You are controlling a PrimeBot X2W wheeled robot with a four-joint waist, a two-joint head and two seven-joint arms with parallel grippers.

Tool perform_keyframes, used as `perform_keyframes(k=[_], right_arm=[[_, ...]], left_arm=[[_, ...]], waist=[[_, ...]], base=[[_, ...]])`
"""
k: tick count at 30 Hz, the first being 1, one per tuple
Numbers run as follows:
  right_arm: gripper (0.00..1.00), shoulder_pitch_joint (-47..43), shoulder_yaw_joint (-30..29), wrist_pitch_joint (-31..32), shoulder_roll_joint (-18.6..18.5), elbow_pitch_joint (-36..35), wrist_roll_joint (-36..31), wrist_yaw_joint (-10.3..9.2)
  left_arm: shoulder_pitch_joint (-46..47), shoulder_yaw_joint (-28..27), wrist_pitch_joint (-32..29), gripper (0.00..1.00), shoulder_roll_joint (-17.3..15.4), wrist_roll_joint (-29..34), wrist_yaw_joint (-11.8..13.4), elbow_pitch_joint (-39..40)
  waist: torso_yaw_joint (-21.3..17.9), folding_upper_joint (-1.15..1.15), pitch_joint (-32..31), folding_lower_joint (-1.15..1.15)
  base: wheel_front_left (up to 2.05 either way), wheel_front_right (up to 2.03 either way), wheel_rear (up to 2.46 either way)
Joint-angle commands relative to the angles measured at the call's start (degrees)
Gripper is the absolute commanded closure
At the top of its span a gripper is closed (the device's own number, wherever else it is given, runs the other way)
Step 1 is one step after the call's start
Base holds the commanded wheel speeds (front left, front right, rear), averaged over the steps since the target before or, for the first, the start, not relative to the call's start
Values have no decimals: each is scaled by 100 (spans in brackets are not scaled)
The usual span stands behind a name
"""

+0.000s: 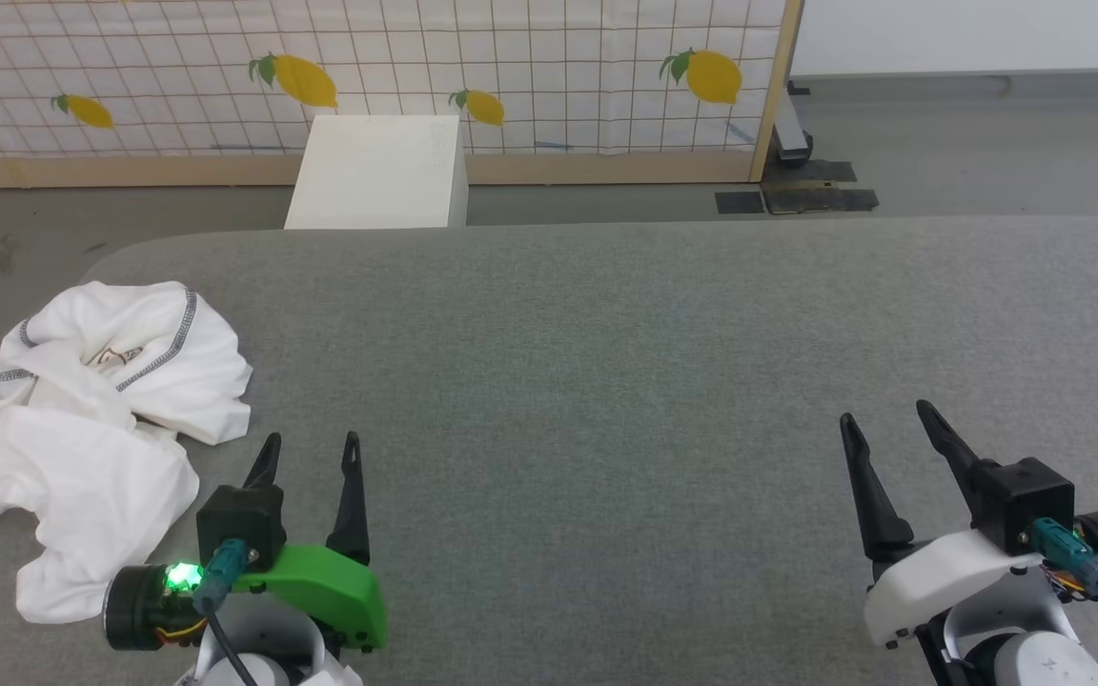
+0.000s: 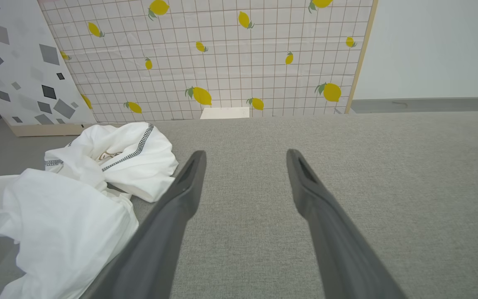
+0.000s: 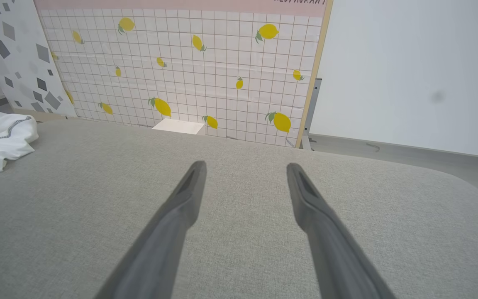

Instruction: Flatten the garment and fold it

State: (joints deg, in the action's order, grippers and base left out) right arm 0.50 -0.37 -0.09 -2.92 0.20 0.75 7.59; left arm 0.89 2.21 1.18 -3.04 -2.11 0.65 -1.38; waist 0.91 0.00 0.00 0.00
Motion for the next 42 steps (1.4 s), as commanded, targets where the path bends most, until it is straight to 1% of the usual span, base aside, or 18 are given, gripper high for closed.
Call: perform_keyframes(k=[1,8,28,42], right_arm=[[0,-39,-10,-64,0,-51,58,-1],[0,-47,-3,-96,1,-67,99,-2],[0,-38,94,-147,1,-131,188,-3],[0,-81,126,-85,2,-151,322,-4]], left_arm=[[100,38,63,0,-3,-76,57,-35],[128,91,148,0,-40,-160,128,-74],[55,178,387,0,-162,-437,395,-87],[-23,219,523,0,-326,-652,575,-90]], waist=[[52,0,2,0],[271,0,3,0],[1111,0,40,0],[1479,0,24,0]], base=[[0,0,0],[0,0,0],[0,0,0],[0,0,0]])
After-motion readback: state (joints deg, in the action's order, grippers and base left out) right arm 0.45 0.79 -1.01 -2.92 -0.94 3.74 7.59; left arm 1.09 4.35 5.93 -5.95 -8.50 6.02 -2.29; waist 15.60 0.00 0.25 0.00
